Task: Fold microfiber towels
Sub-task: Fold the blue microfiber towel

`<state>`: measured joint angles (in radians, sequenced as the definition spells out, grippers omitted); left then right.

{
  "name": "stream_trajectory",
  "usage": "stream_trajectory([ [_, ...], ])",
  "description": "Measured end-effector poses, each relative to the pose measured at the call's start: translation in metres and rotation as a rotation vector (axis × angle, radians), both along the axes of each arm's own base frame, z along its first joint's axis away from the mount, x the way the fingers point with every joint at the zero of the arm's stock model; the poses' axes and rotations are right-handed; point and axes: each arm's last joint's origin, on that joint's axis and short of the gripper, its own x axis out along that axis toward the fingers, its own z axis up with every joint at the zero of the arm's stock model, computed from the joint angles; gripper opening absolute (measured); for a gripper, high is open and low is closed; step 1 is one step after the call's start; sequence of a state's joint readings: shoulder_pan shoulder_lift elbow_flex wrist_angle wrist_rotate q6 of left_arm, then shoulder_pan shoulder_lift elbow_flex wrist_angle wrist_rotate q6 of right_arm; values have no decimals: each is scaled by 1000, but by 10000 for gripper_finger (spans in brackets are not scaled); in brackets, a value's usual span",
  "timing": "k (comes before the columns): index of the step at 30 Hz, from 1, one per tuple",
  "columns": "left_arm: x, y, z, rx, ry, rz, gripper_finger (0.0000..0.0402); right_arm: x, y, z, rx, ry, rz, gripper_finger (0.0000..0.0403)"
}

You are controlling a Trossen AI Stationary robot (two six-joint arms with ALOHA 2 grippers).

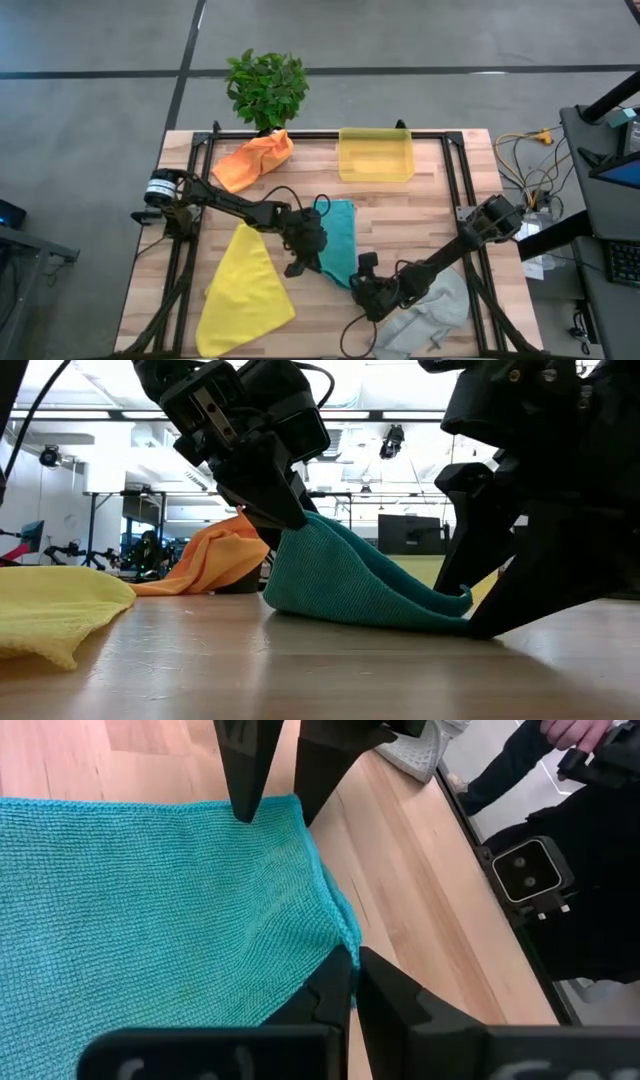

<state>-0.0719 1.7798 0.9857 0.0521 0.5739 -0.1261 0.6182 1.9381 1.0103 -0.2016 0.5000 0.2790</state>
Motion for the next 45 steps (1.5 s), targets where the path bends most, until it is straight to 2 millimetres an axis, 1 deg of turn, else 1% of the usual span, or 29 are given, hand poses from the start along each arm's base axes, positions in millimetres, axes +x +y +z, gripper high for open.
stream_trajectory([
  [4, 0, 0, -1, 0, 3, 1, 0, -1, 0, 0, -26, -3, 11, 197],
  [15, -1, 0, -1, 2, 4, 2, 0, -3, 2, -1, -33, 3, 22, 74],
  [23, -1, 0, -2, 3, 6, 2, 0, -2, 2, 1, -26, 1, 21, 15],
  [29, -2, -3, -3, 3, 9, -9, 0, 6, 3, 15, 9, 54, -2, 9],
  [31, -3, -9, -3, 3, 10, -23, 0, 6, 1, 23, 40, 76, -32, 9],
  [35, -6, -22, -3, 4, 11, -64, 0, 8, 1, 38, 141, 67, -26, 9],
  [39, -10, -36, -5, 10, 24, -109, 0, 8, -1, 57, 286, 38, 7, 9],
  [41, -12, -41, -6, 9, 26, -126, 0, 9, -5, 65, 390, 28, 40, 9],
  [43, -13, -44, -7, 10, 30, -135, 0, 11, -8, 72, 498, 11, 82, 9],
  [45, -15, -45, -9, 12, 38, -139, 0, 13, -14, 80, 579, -20, 88, 9],
])
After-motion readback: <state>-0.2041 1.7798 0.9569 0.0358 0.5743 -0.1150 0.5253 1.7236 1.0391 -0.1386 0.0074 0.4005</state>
